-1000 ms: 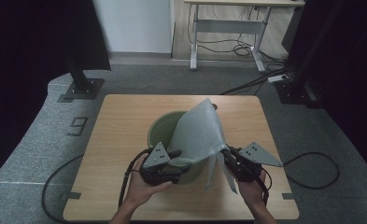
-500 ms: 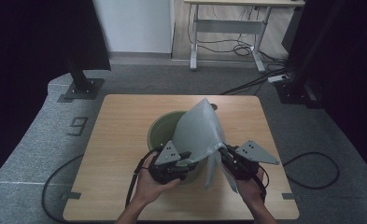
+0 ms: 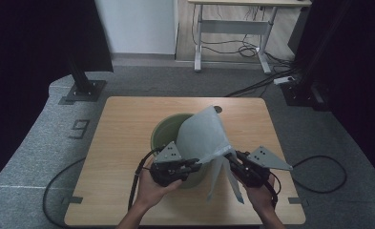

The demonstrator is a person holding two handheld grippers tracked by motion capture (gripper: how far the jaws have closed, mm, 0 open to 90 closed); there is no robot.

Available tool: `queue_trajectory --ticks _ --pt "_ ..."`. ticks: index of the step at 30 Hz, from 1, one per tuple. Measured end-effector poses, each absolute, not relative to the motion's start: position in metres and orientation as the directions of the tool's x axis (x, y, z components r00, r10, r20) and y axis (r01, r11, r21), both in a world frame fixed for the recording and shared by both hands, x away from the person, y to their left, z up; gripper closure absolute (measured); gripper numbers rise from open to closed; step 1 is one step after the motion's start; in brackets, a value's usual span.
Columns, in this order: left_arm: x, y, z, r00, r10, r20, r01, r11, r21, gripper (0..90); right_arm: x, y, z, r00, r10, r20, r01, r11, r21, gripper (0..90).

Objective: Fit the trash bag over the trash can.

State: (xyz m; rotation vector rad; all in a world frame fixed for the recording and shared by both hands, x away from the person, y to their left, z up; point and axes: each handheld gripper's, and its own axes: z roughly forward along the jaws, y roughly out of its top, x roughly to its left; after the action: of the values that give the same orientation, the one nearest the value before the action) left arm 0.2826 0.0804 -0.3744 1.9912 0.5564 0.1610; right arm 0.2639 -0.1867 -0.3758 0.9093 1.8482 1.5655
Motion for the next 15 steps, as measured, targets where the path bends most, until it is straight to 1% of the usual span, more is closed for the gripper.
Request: queue_trajectory --ticks 4,6,7,11,13,15 --pt "0.287 0.085 -0.371 0.879 0.456 -0.135 0.323 -0.362 0.875 84.6 0.264 -0.187 -0.377 -0.621 0.783 0.015 0.146 0.097 0.985 80.1" --pt "0.291 0.089 -0.367 0.871 0.471 -0.139 0.331 -0.355 0.875 86.6 0.264 -0.188 -0.379 -0.622 0.783 0.018 0.149 0.095 0.984 74.7" --pt "0.292 0.091 -0.365 0.867 0.481 -0.134 0.331 -0.354 0.875 87.0 0.264 -0.188 -0.38 -0.622 0.783 0.019 0.149 0.094 0.984 71.1" --pt "0.298 0.102 -0.363 0.848 0.508 -0.148 0.353 -0.336 0.873 88.2 0.259 -0.186 -0.387 -0.601 0.799 0.026 0.161 0.089 0.983 52.0" --pt "0.3 0.107 -0.362 0.841 0.519 -0.151 0.361 -0.332 0.872 88.1 0.254 -0.185 -0.392 -0.592 0.805 0.032 0.173 0.089 0.981 44.1" --pt "0.302 0.111 -0.363 0.834 0.529 -0.156 0.369 -0.324 0.871 88.0 0.248 -0.183 -0.4 -0.578 0.815 0.037 0.186 0.087 0.979 38.5"
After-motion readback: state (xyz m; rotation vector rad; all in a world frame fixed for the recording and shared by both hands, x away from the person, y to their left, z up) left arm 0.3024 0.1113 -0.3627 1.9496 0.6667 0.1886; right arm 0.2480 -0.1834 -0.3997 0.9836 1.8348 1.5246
